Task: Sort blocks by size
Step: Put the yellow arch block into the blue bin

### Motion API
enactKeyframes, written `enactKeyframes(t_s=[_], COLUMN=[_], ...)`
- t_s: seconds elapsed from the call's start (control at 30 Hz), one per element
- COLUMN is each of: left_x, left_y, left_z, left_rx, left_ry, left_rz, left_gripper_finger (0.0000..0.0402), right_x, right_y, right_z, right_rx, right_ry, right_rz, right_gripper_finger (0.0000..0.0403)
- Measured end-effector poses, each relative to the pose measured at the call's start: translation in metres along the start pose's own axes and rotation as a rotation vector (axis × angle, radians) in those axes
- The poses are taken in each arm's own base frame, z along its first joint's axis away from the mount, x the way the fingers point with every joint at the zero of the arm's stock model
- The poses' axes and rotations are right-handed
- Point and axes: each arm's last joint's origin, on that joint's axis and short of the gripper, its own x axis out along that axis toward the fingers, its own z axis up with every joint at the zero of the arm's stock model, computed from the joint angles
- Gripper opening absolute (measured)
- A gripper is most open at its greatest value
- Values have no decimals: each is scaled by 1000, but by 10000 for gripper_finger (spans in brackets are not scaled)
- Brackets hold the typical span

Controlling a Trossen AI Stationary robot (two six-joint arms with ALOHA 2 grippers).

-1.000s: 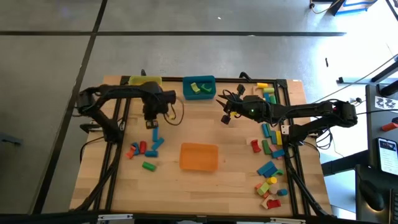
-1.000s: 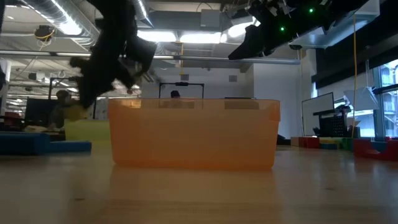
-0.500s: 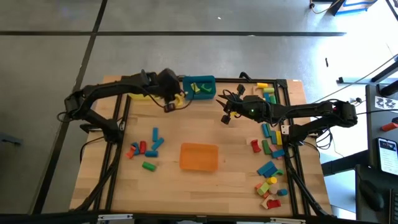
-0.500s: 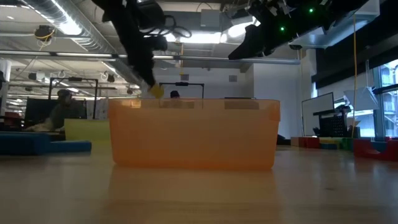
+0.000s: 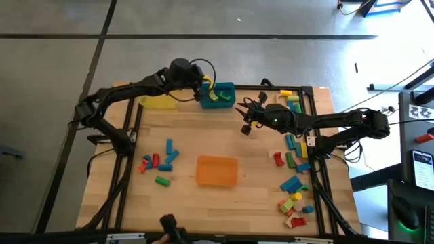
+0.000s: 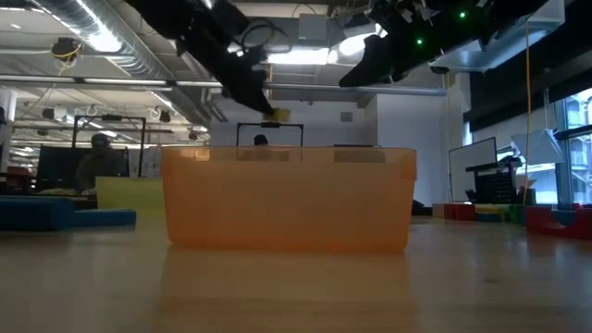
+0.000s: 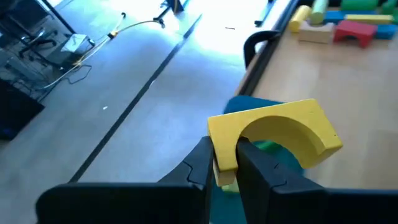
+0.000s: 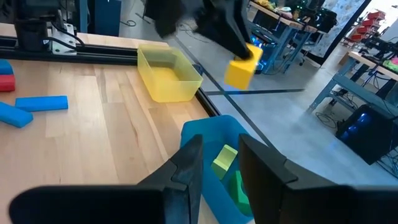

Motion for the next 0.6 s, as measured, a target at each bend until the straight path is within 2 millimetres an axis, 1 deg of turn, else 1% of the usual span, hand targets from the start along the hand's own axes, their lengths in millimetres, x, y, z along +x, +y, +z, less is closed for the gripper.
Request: enactKeyframes(t_s=[0.07,0.3,0.47,0.6], left_x=[14,60,82,94], left_y=[0,-6,-10,-13], left_z=[-4,-29,-45,-56], left_rx=[-11,-15,-33,-54], left_ry=[-2,57,98,135], left_rz=[8,3,-2,-6], left_gripper_finger=[44,45,45,45], right_x=[0,0,0,0], right_y=[0,0,0,0], right_z=[0,0,0,0], right_rx=[-1,-1,-1,-1], right_ry=[1,2,3,3], right_rz=[0,0,1,1], right_gripper_finger=[99,99,99,99])
